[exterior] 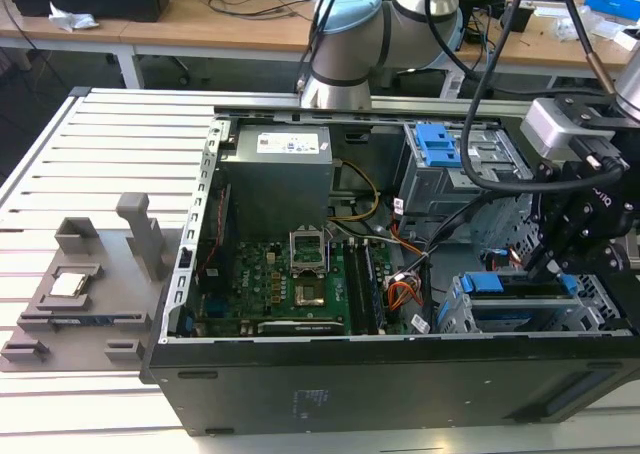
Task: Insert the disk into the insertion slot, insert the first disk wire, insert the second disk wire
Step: 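Insert the first disk wire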
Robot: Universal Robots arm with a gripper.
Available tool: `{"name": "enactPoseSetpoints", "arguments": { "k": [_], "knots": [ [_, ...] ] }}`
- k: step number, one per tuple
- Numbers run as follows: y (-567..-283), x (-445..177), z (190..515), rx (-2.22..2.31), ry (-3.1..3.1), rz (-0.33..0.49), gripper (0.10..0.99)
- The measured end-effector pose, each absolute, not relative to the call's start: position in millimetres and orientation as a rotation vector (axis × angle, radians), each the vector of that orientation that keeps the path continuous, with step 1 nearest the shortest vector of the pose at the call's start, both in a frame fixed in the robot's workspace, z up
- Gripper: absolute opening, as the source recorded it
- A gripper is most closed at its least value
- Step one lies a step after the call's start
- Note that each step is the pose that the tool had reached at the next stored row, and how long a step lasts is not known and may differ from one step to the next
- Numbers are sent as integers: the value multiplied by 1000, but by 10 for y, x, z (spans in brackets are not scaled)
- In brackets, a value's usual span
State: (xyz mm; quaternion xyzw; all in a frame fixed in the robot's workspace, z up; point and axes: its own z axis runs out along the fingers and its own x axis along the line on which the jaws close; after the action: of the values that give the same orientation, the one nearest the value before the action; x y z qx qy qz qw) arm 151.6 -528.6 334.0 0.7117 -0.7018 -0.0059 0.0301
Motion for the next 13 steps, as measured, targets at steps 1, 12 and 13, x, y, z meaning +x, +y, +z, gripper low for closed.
{"name": "enactPoseSetpoints", "arguments": {
  "k": [1, 12, 13],
  "knots": [
    [-5286, 1516, 3336, 2194, -2164, -18, 173],
    [-5286, 1516, 3512, 2194, -2164, -19, 247],
    [-5286, 1516, 3529, 2194, -2164, -19, 247]
  ]
}}
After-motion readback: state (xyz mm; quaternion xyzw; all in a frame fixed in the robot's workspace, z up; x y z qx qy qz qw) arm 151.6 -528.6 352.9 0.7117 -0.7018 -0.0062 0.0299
